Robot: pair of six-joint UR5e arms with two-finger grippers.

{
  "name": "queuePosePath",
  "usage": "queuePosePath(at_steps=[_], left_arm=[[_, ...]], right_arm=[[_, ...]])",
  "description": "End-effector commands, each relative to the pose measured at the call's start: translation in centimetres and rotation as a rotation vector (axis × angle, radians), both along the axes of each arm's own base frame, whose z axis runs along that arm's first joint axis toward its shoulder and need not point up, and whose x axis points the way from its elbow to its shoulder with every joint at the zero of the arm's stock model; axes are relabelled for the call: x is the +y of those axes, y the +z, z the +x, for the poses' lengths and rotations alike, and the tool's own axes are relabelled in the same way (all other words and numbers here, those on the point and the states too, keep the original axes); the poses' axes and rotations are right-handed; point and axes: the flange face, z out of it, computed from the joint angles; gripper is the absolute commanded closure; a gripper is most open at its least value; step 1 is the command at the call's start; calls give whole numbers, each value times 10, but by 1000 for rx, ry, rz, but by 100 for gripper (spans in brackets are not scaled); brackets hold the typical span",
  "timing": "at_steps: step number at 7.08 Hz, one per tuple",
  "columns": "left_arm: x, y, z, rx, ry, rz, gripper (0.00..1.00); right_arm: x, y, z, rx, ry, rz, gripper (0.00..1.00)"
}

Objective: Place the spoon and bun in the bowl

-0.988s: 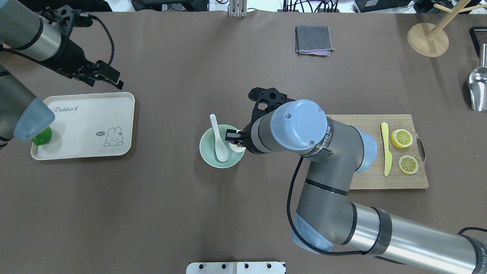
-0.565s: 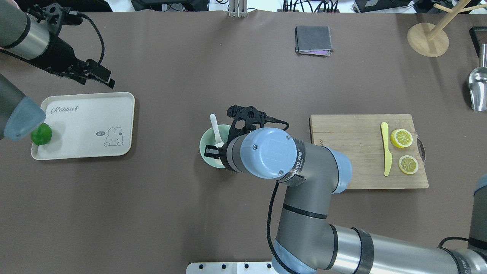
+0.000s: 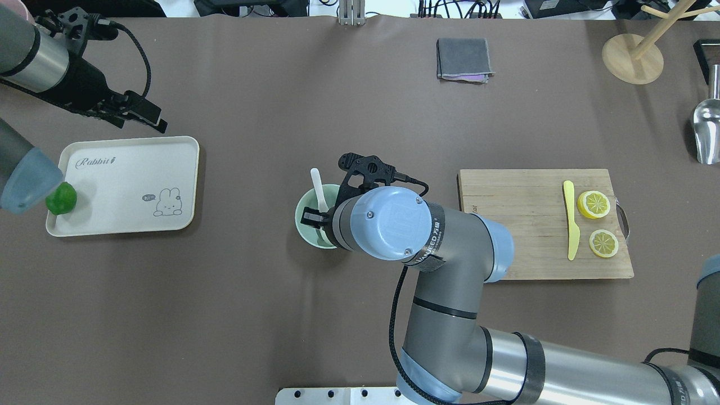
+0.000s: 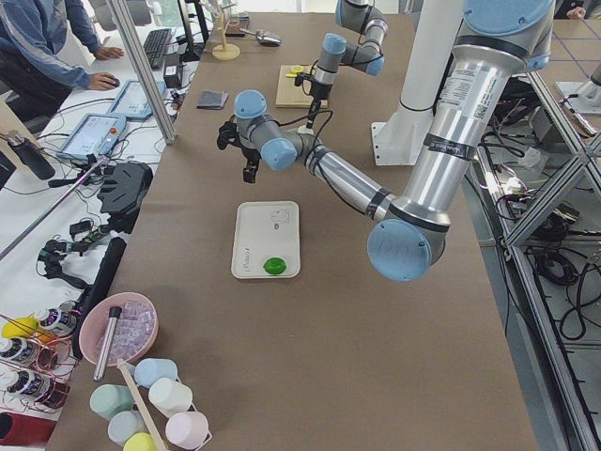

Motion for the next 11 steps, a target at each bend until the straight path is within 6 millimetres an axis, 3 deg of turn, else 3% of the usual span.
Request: queuePosePath(at_steps=[1, 2, 3, 5, 6, 7, 8, 9, 10, 11], left_arm=[[0, 0, 1, -1, 0, -1, 1], [-2, 2, -5, 1, -1, 1, 1], [-6, 14, -31, -13, -24, 11, 1], [-24, 61, -124, -137, -9, 94, 1], [-5, 90, -175, -188, 7, 111, 1], [15, 111, -219, -210, -17, 122, 1], [33, 139, -244, -229, -17, 111, 1], [76, 175, -298, -259, -40, 120, 1], [104, 214, -330, -285, -21, 121, 1], [131, 236, -333, -288, -23, 71, 1]], right_arm=[[-6, -5, 6, -4, 21, 10, 0], [-22, -1, 33, -4, 29, 15, 0], [-45, 32, 81, 26, -22, 31, 0], [-102, 116, 202, 124, -105, 89, 0], [-127, 167, 255, 206, -186, 164, 0], [-145, 214, 323, 237, -261, 198, 0], [-161, 260, 390, 225, -311, 196, 0], [-167, 296, 442, 271, -345, 261, 0], [-175, 309, 489, 246, -344, 247, 0], [-172, 324, 521, 267, -391, 284, 0]])
